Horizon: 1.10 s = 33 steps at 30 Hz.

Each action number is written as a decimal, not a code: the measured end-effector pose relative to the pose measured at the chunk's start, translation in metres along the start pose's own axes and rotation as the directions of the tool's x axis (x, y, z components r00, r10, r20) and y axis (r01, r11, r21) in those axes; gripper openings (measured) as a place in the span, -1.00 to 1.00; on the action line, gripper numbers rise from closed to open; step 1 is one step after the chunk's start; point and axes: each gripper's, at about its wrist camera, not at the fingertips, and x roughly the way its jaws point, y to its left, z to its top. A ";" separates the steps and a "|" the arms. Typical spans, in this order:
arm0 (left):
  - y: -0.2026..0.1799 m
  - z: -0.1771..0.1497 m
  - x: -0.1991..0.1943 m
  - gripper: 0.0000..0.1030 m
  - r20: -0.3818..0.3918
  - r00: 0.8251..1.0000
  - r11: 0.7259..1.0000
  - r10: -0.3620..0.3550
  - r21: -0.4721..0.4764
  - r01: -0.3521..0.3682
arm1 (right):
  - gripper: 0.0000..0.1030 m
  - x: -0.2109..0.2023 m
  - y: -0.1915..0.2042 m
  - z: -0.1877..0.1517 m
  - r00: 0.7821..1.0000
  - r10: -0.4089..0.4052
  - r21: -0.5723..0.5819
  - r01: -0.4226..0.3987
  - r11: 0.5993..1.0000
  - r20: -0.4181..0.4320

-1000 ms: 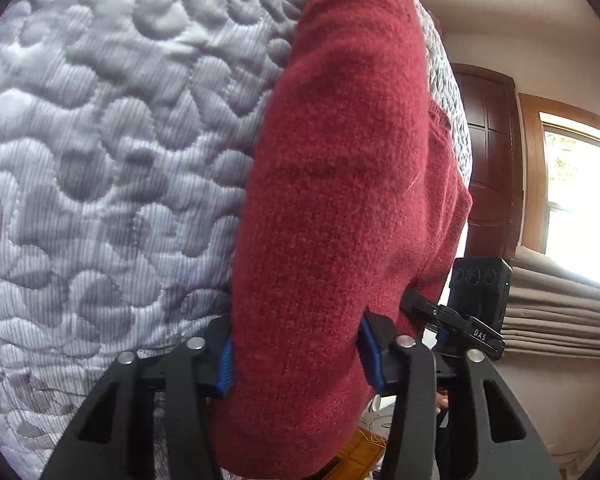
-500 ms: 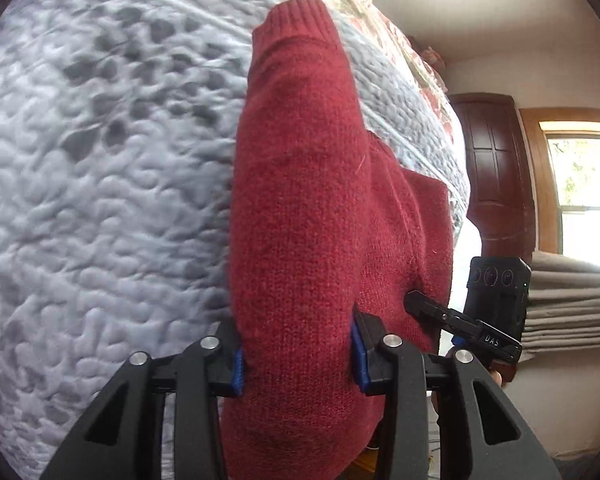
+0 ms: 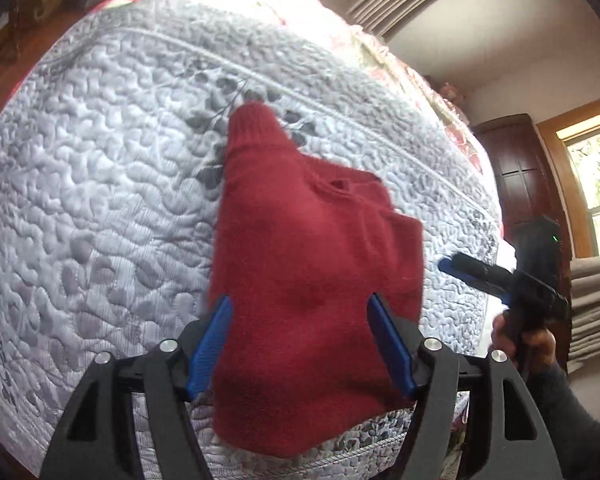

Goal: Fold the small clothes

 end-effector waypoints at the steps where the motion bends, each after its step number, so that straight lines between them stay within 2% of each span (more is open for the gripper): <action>1: -0.014 0.001 0.002 0.35 0.009 1.000 1.000 -0.004 0.028 0.004 | 0.01 0.009 0.000 0.011 1.000 -0.001 -0.009 0.001 1.000 -0.022; 3: -0.025 -0.009 0.009 0.32 -0.014 1.000 0.997 -0.011 0.074 0.012 | -0.35 0.036 -0.006 0.025 0.994 -0.033 0.000 0.033 0.999 -0.105; 4: -0.027 -0.013 0.015 0.32 -0.032 0.999 0.996 -0.020 0.081 0.022 | -0.70 0.045 -0.008 0.029 0.991 -0.050 -0.009 0.049 0.999 -0.123; 5: -0.028 -0.020 0.020 0.30 -0.050 0.998 0.996 -0.026 0.081 0.030 | -0.84 0.050 -0.011 0.031 0.991 -0.061 -0.022 0.058 0.998 -0.122; 8: -0.029 -0.033 0.040 0.30 -0.107 0.993 0.996 -0.041 0.078 0.049 | -0.86 0.046 -0.016 0.033 0.995 -0.083 -0.018 0.082 0.996 -0.055; 11: -0.029 -0.043 0.054 0.30 -0.138 0.990 0.995 -0.041 0.085 0.053 | -0.86 0.058 -0.044 0.017 0.987 -0.146 0.023 0.148 0.989 -0.069; 15: -0.037 -0.045 0.050 0.30 -0.146 0.988 0.994 -0.055 0.090 0.069 | -0.78 0.058 -0.048 0.009 0.992 -0.105 0.067 0.109 0.992 -0.067; 17: -0.041 -0.042 0.039 0.33 -0.124 0.990 0.991 -0.072 0.100 0.085 | -0.41 0.034 -0.042 0.008 0.997 -0.071 0.081 0.074 0.994 -0.040; 19: -0.043 -0.038 0.029 0.33 -0.098 0.993 0.990 -0.072 0.118 0.083 | -0.39 0.001 -0.026 0.000 0.998 -0.053 0.055 0.052 0.997 0.020; 21: -0.039 -0.032 0.026 0.33 -0.087 0.994 0.990 -0.066 0.116 0.076 | -0.39 -0.019 -0.003 -0.014 0.999 -0.024 0.009 0.024 1.000 0.031; 24: -0.030 -0.024 0.032 0.33 -0.092 0.993 0.993 -0.079 0.080 0.087 | -0.39 -0.007 0.027 -0.048 0.998 0.015 -0.065 -0.019 0.998 -0.067; 25: -0.025 -0.023 0.039 0.33 -0.107 0.991 0.994 -0.085 0.059 0.092 | -0.40 0.008 0.032 -0.060 0.993 0.016 -0.083 -0.026 0.996 -0.115; 27: -0.018 -0.022 0.055 0.33 -0.144 0.985 0.995 -0.091 0.029 0.096 | -0.46 0.037 0.030 -0.081 0.981 -0.029 -0.093 0.012 0.996 -0.189; 29: -0.013 -0.023 0.068 0.34 -0.160 0.983 0.995 -0.094 0.014 0.097 | -1.00 0.052 0.015 -0.093 0.975 -0.102 -0.108 0.082 0.991 -0.197; 31: -0.012 -0.024 0.075 0.34 -0.172 0.979 0.994 -0.109 -0.005 0.110 | -1.00 0.052 -0.002 -0.097 0.975 -0.115 -0.065 0.104 0.992 -0.192; 33: -0.019 -0.025 0.071 0.34 -0.167 0.982 0.995 -0.090 0.019 0.095 | -1.00 0.041 0.007 -0.099 0.974 -0.140 -0.082 0.127 0.988 -0.176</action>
